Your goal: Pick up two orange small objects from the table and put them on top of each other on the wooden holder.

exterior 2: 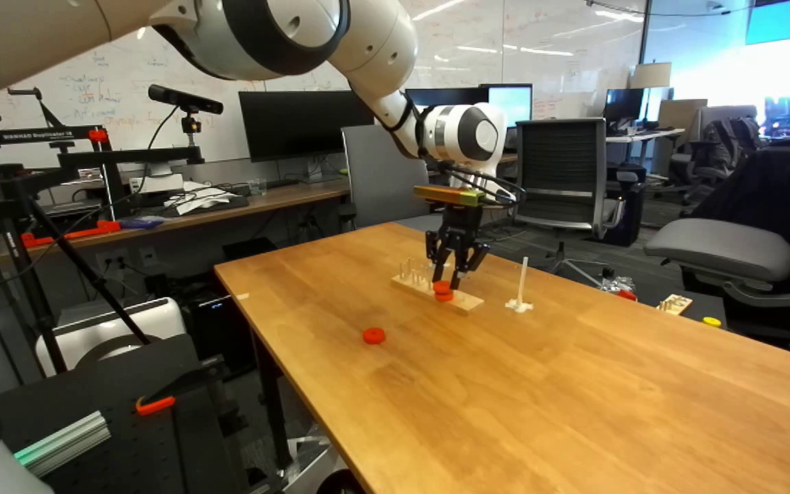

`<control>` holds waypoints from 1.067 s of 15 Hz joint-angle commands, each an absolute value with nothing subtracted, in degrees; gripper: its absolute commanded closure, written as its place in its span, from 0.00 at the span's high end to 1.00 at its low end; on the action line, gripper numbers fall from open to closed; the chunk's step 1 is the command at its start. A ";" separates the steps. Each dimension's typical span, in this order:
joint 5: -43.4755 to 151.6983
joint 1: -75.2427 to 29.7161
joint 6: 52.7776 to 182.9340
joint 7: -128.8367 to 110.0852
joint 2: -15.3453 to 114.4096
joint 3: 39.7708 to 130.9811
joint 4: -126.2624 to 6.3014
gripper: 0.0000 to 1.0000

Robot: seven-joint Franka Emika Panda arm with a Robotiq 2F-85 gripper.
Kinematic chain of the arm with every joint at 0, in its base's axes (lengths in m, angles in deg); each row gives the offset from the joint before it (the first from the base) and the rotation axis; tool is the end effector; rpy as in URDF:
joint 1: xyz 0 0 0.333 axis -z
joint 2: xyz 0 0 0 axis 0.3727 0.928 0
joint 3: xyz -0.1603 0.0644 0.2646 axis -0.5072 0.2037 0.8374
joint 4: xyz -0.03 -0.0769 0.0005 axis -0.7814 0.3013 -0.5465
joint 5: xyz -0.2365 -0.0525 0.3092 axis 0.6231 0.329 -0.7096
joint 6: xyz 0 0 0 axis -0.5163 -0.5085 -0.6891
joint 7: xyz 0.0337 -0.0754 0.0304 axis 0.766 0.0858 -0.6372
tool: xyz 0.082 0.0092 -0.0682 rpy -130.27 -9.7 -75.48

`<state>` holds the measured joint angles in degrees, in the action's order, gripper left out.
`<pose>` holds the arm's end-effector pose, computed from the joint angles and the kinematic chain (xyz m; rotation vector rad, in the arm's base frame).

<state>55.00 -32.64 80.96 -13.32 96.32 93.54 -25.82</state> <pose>0.7082 0.1657 0.1390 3.0073 0.3720 -0.6316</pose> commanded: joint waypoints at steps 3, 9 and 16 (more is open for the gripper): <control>53.77 -32.42 76.87 -12.87 99.61 93.38 -19.35 0.16; 52.92 -31.76 73.47 -11.87 102.80 93.05 -14.07 0.16; 52.79 -31.55 69.18 -11.69 106.20 93.02 -8.82 0.16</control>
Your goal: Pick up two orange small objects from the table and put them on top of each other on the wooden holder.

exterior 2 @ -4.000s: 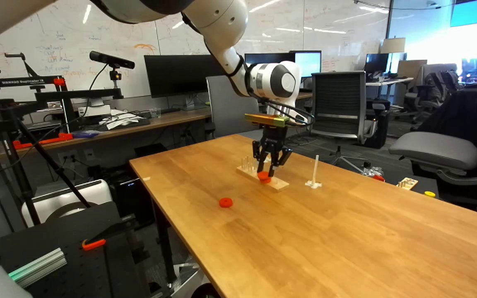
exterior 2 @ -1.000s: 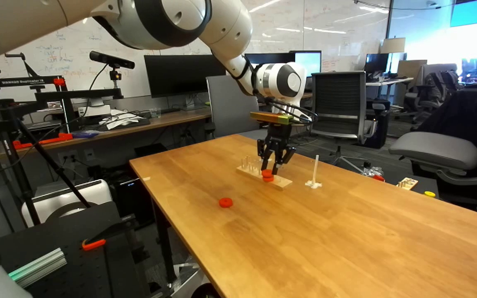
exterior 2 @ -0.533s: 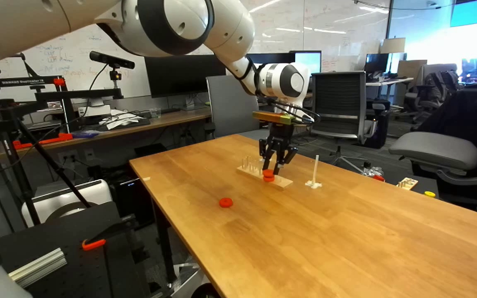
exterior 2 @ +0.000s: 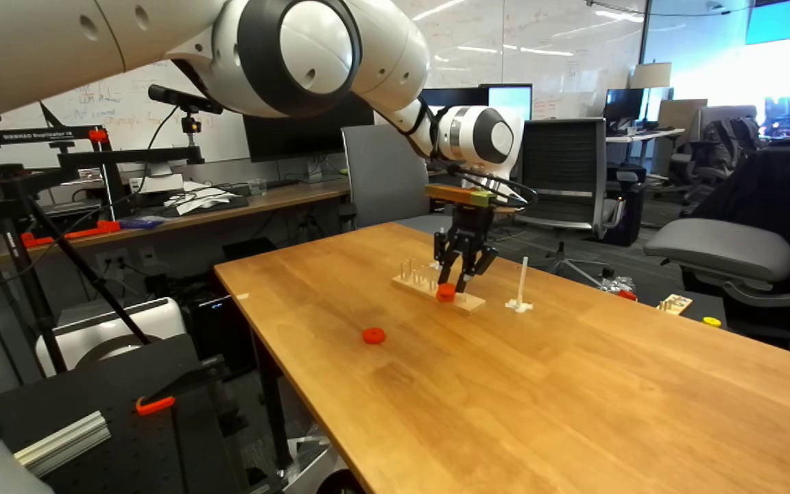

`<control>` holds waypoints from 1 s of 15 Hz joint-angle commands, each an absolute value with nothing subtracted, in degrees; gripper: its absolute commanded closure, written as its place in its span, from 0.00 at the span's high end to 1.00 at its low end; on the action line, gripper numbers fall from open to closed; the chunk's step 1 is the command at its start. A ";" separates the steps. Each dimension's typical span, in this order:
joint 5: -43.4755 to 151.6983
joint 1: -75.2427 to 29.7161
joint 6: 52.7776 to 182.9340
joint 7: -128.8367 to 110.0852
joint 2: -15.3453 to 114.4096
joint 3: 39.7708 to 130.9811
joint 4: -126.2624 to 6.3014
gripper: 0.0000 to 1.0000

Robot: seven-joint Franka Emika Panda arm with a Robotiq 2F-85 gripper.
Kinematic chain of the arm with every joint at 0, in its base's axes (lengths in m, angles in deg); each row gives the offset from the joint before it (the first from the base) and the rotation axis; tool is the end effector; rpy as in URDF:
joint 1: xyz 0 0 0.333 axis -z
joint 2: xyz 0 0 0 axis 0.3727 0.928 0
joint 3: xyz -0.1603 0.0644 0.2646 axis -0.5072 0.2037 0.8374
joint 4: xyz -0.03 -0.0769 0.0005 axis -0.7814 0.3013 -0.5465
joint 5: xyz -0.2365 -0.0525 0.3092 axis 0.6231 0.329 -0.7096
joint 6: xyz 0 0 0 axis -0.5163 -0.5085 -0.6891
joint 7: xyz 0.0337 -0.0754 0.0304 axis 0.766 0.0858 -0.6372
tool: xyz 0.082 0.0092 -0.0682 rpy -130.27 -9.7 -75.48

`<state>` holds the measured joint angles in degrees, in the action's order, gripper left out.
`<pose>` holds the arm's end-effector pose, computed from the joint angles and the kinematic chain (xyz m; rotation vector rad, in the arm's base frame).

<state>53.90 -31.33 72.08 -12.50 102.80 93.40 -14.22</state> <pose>0.7196 0.1464 0.1338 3.0063 0.2878 -0.7376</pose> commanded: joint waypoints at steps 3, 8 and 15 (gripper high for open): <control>53.28 -31.49 68.86 -11.96 106.06 93.70 -8.85 0.16; 53.31 -31.79 68.79 -12.45 105.73 94.14 -9.19 0.16; 53.46 -31.83 68.91 -14.02 104.52 95.21 -10.64 0.16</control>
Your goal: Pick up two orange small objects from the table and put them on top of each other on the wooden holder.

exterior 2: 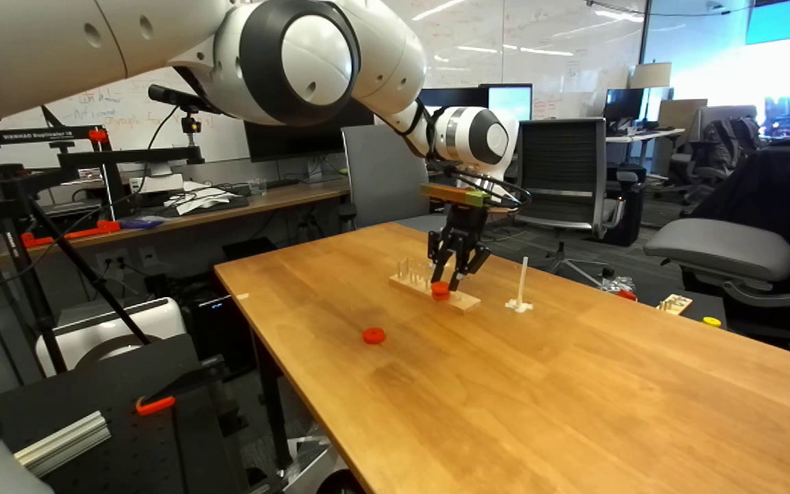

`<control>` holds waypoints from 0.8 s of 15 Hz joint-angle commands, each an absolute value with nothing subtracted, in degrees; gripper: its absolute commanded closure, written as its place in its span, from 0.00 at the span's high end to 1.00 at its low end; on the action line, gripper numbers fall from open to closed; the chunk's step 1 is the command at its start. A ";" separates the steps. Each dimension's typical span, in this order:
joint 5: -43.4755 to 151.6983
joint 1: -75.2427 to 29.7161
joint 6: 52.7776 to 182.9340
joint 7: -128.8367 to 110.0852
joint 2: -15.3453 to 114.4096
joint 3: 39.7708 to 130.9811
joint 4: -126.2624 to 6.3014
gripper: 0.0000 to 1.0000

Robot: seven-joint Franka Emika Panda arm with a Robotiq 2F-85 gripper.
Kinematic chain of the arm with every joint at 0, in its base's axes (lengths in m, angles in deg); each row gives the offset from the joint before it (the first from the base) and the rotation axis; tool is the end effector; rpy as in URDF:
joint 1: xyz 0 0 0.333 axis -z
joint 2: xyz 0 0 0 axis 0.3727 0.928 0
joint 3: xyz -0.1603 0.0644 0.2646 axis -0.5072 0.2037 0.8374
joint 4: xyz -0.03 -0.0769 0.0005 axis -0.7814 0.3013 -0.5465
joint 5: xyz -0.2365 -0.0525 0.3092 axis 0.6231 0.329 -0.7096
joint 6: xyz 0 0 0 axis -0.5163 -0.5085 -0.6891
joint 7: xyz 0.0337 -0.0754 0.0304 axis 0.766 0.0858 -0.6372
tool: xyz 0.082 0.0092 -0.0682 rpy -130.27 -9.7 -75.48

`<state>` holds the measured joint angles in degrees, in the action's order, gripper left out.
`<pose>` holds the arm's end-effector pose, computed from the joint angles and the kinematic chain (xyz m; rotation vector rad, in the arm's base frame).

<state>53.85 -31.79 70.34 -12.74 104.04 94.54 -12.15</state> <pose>0.7167 0.1597 0.1323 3.0114 0.3210 -0.7672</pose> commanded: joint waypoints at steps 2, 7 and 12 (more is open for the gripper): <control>53.66 -31.85 69.71 -14.60 104.07 95.44 -11.39 0.16; 53.40 -31.61 69.11 -14.09 105.34 95.33 -9.58 0.16; 53.32 -31.44 68.89 -13.52 105.97 95.24 -8.53 0.16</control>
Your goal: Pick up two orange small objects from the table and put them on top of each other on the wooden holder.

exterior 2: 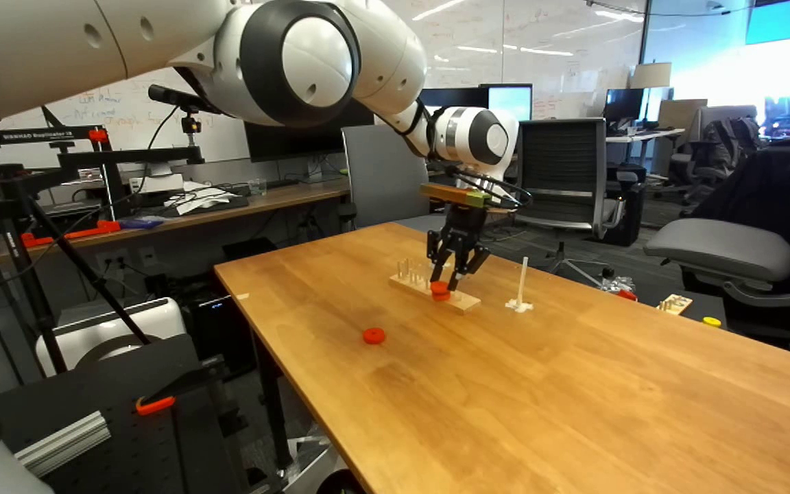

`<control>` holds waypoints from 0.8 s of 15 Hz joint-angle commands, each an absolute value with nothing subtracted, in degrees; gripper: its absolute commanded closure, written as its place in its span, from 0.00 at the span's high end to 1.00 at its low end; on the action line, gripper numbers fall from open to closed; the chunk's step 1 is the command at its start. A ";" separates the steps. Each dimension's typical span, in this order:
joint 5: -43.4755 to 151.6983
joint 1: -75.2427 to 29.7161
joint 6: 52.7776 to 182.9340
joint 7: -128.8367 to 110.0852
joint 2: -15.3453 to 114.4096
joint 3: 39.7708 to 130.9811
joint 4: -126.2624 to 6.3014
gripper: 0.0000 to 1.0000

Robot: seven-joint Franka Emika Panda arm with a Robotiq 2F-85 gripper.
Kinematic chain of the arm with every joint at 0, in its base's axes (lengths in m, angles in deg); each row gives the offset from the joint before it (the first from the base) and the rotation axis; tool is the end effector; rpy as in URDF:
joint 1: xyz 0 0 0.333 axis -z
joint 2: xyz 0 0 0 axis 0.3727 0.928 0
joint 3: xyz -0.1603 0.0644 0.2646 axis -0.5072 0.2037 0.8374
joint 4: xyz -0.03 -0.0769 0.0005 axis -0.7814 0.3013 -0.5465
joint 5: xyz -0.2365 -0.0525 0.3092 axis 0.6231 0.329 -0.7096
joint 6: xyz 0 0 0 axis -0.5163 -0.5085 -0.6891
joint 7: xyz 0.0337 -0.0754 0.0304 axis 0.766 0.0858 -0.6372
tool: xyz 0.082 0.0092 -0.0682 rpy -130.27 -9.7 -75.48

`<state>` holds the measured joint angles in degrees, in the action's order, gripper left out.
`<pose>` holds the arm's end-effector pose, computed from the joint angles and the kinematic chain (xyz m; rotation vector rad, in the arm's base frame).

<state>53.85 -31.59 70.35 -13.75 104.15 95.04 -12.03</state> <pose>0.7167 0.1608 0.1321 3.0203 0.3508 -0.7707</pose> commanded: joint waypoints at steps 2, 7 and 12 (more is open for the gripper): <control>53.33 -31.51 68.99 -13.49 105.93 95.29 -8.39 0.16; 53.42 -31.97 69.35 -13.43 105.36 95.41 -8.56 0.16; 53.46 -32.38 69.43 -13.38 105.48 95.32 -8.17 0.16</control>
